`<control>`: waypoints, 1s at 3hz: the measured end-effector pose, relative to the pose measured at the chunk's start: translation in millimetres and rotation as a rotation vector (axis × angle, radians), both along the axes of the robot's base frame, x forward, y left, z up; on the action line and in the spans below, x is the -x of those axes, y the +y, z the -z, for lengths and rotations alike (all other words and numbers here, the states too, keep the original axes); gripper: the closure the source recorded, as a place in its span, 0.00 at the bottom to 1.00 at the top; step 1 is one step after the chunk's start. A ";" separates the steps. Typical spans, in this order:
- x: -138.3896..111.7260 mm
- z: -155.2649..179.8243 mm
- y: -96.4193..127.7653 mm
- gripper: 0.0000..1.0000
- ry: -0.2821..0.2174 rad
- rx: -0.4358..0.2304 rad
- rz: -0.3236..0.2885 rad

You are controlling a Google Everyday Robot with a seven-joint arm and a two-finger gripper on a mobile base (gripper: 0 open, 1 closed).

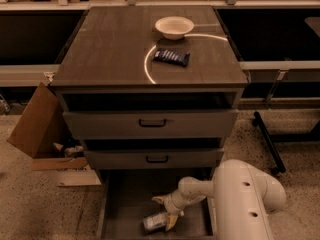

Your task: Pick blue plastic bottle from bottom drawer and place on counter

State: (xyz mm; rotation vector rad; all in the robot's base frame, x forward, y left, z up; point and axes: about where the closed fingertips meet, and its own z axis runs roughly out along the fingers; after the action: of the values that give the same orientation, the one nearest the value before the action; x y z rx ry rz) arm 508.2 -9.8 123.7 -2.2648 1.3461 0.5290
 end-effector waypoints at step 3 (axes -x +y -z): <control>12.3 -35.4 0.2 0.96 -0.016 -0.057 0.036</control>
Offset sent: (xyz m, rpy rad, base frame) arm -0.0021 -0.0001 0.0104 0.0130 -0.0232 -0.0243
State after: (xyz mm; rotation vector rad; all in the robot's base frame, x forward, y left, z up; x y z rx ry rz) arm 495.9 -9.6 159.1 -2.1904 1.3443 0.5292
